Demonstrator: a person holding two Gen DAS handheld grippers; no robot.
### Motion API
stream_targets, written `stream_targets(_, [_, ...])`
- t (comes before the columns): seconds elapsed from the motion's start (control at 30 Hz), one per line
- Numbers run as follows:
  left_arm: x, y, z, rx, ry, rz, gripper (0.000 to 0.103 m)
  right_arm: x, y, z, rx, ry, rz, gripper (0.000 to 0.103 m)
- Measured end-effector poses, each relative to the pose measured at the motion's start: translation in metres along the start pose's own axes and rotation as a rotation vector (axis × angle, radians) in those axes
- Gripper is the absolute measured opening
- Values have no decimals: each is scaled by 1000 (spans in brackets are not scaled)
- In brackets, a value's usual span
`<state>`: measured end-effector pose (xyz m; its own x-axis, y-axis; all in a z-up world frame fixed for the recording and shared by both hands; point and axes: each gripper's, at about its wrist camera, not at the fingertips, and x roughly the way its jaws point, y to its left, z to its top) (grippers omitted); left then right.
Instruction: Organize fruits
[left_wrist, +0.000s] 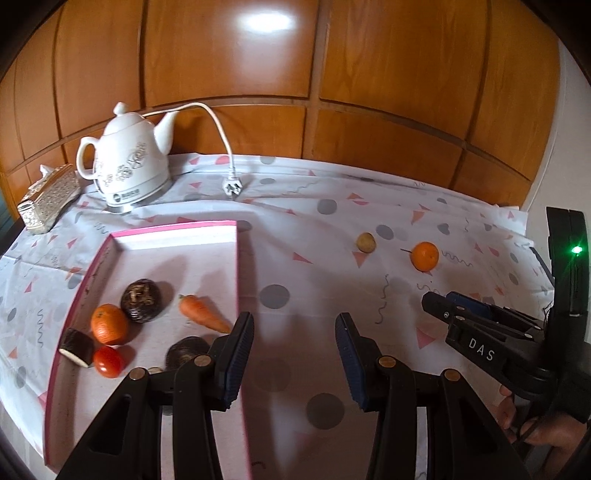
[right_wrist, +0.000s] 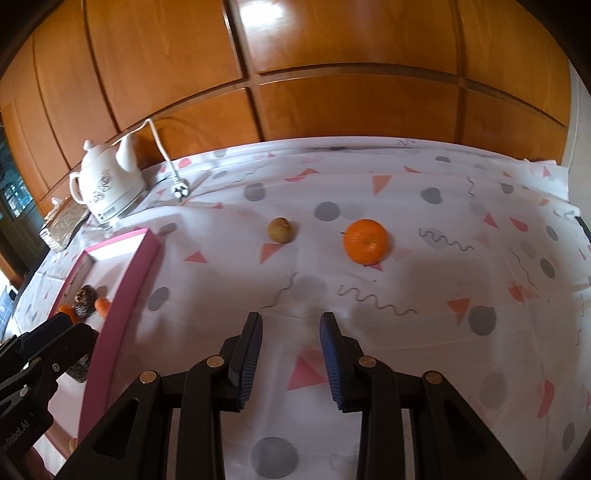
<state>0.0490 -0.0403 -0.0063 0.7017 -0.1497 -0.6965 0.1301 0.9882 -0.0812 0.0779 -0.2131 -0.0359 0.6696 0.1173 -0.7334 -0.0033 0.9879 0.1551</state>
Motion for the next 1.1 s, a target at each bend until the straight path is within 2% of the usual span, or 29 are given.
stream_targets(0.3, [23,-16,4,22,41,-17,47,7,-20,3,36,5,-33,32])
stream_targets(0.4, [31,-21,7,25,51,-19,47,10,-27,9,49,-2,-40,37])
stream_targets(0.53, [41,-26,12,20,63,-22,47,15,-34,19,63,-13,-48,38])
stream_targets(0.8, [63,-32,22,-2,93,-30,47,37,-50,44,86,-12,-81,53])
stream_targets(1.07, [83,-35,29,-20,125,-24,47,74,-50,60,56,40,-97,53])
stream_targets(1.1, [85,-36,30,-21,128,-25,47,78,-49,61,42,44,-116,41])
